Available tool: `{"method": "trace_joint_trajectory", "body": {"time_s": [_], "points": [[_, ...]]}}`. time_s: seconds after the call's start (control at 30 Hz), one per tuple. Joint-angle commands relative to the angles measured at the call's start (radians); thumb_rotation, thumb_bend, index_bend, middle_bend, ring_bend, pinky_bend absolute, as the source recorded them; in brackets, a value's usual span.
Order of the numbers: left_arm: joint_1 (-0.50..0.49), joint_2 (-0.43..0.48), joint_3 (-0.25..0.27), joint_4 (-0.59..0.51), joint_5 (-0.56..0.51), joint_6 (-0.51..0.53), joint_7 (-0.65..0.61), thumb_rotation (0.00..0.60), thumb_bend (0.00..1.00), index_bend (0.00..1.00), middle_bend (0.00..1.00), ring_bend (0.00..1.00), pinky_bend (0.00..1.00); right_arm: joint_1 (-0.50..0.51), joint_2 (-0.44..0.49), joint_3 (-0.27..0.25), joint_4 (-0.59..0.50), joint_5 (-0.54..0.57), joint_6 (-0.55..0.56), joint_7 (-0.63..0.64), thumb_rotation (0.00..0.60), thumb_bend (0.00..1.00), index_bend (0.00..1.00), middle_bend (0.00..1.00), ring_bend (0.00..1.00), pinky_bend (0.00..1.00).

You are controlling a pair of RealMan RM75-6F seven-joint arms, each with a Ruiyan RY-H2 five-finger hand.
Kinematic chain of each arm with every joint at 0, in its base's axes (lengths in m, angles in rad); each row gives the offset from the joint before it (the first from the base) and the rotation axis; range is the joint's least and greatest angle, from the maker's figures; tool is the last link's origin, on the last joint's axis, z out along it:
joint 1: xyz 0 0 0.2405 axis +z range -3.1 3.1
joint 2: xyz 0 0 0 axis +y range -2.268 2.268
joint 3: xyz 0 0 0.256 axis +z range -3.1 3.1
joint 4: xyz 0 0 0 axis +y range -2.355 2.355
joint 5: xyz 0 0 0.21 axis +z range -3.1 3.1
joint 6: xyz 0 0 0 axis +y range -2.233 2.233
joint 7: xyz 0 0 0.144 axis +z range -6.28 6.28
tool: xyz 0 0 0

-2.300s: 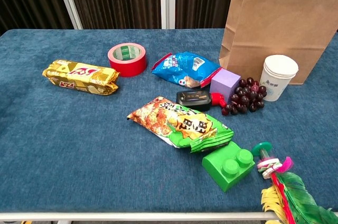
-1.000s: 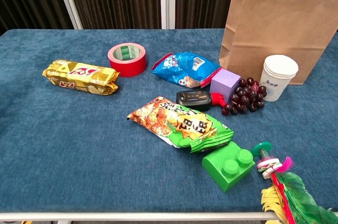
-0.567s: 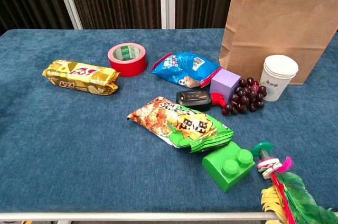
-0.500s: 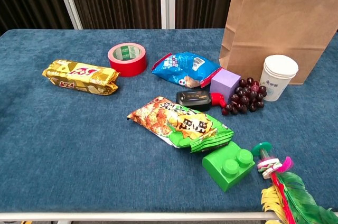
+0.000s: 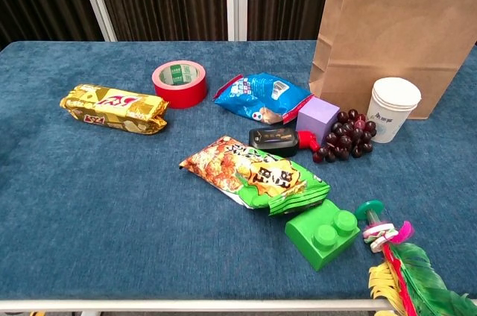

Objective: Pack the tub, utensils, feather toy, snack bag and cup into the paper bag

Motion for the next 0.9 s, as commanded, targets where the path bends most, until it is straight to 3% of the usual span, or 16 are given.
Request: {"method": "trace_joint_trajectory", "body": {"time_s": [0.03,0.23,0.33,0.4,0.5,0.6,0.9], "points": [[0.0,0.0,-0.001,0.001,-0.001,0.0,-0.002,0.6,0.08,0.11,0.09,0.03,0.2,0.009,-0.015,-0.007,0.004,0.004,-0.001,-0.008,0.6,0.1,0.6,0.53,0.38,0.49],[0.002,0.001,0.0,0.005,-0.001,0.002,-0.008,0.6,0.08,0.11,0.09,0.03,0.2,0.016,-0.033,-0.017,0.005,0.027,0.001,-0.019,0.6,0.04,0.56,0.52,0.38,0.49],[0.002,-0.001,0.0,0.008,-0.002,0.001,-0.01,0.6,0.08,0.11,0.09,0.03,0.2,0.02,-0.031,-0.015,-0.008,0.06,0.002,-0.027,0.6,0.0,0.36,0.45,0.33,0.47],[0.003,-0.002,0.0,0.01,-0.003,0.0,-0.011,0.6,0.09,0.11,0.09,0.04,0.2,0.023,-0.031,-0.007,-0.024,0.095,0.017,-0.041,0.6,0.0,0.18,0.3,0.22,0.42],[0.001,-0.002,-0.001,0.011,-0.004,-0.002,-0.012,0.6,0.09,0.11,0.09,0.04,0.2,0.03,-0.033,0.005,-0.043,0.131,0.036,-0.05,0.6,0.0,0.03,0.11,0.06,0.32],[0.0,-0.001,-0.002,0.01,-0.004,-0.002,-0.012,0.6,0.09,0.11,0.09,0.04,0.2,0.033,-0.032,0.014,-0.052,0.124,0.051,-0.026,0.6,0.0,0.0,0.01,0.0,0.25],[0.0,-0.002,-0.001,0.008,-0.001,-0.002,-0.007,0.6,0.09,0.11,0.09,0.03,0.2,0.005,0.022,0.066,-0.13,-0.019,0.128,0.165,0.6,0.0,0.0,0.01,0.0,0.24]]}}
